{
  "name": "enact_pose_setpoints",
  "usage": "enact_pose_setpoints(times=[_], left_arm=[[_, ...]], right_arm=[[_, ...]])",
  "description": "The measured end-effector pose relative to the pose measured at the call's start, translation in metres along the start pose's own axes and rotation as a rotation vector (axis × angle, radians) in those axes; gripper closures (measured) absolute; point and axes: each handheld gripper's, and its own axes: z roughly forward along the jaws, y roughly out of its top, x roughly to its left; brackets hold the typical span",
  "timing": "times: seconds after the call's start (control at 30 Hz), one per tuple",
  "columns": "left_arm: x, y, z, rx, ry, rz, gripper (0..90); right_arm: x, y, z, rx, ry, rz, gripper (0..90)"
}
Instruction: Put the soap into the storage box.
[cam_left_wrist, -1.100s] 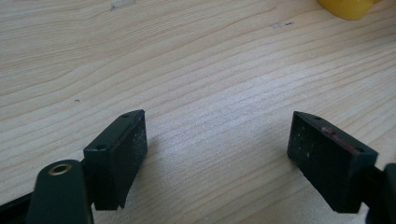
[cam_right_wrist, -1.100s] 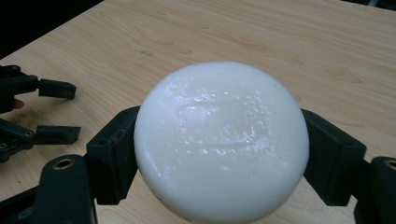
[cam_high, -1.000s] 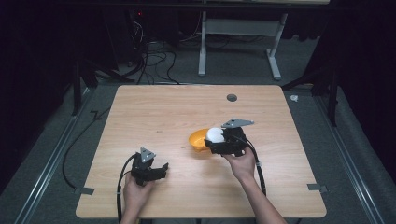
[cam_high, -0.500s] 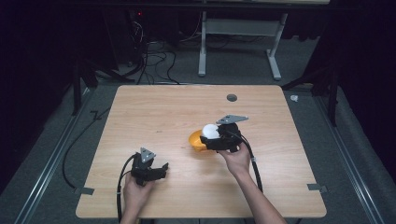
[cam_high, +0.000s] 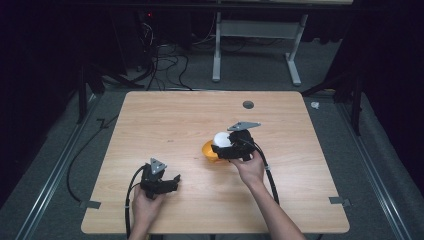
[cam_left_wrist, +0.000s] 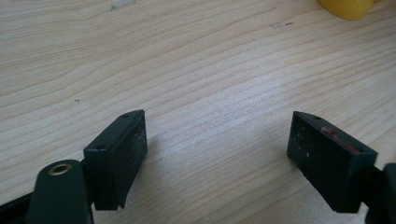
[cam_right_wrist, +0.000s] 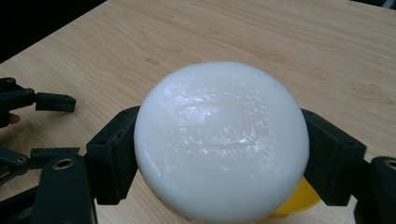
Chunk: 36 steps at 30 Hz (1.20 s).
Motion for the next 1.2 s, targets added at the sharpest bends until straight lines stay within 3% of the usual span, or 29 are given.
enact_pose_setpoints(times=[0.27, 0.77, 1.2], left_arm=[[0.0, 0.0, 0.0, 0.0, 0.0, 0.0, 20.5], [0.0, 0.0, 0.0, 0.0, 0.0, 0.0, 20.4], [0.0, 0.0, 0.0, 0.0, -0.001, 0.001, 20.5]], right_arm=[[0.0, 0.005, 0.009, 0.016, -0.003, -0.002, 23.4], [-0.009, 0.0, 0.032, 0.067, -0.022, 0.002, 23.3], [-0.013, -0.004, 0.041, 0.111, -0.053, -0.005, 23.2]])
